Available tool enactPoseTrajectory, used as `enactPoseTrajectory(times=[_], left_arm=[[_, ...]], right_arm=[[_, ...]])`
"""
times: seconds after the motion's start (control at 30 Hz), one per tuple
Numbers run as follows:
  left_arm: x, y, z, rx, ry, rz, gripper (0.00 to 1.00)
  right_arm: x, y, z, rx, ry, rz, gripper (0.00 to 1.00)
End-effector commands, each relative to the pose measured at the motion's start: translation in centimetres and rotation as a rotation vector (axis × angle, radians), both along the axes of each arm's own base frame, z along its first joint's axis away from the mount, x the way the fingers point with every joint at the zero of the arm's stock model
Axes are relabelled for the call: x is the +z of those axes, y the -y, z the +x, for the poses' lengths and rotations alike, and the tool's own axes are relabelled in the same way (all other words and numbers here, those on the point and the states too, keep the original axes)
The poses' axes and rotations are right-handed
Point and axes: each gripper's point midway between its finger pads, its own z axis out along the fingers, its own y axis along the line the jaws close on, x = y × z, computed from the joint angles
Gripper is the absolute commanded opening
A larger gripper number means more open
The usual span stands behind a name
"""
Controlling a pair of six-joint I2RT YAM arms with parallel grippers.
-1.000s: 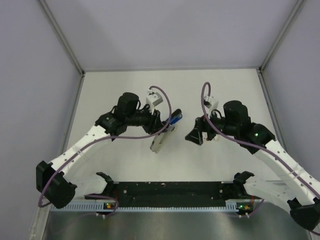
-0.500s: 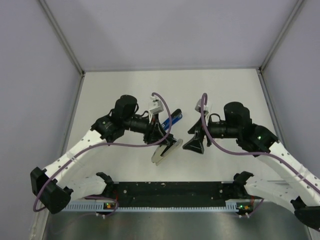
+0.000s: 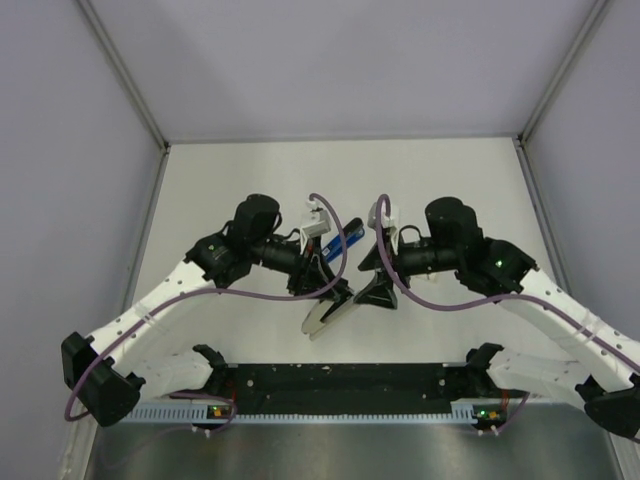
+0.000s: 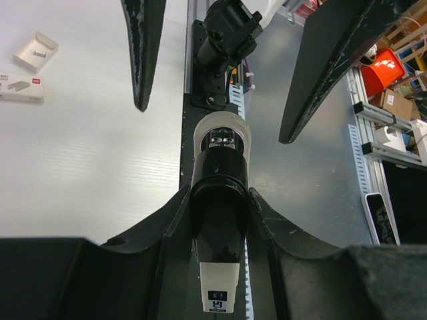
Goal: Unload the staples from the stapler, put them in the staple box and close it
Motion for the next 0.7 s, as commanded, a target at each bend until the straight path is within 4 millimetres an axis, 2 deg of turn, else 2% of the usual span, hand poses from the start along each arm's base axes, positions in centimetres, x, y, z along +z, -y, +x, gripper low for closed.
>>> enactPoseTrajectory(times=[0.0,0.5,0.67], left_arm=[[2.4,-0.1,-1.7,-0.088,0.061,-0.091,0.0],[4.0,-0.4,-3.1,-0.138,0.099,-0.143,0.0],[4.4,-0.5,-3.2,-0.136,0.114,-0.153,0.0]], right_arm=[[2.3,-1.2,-0.8,0.081,0.075,0.058,0.8],[2.0,-2.8,-2.9,0.198,0.031,0.112,0.58],[1.9,-3.0,-3.8,0.241,0.017,0.129,0.55]])
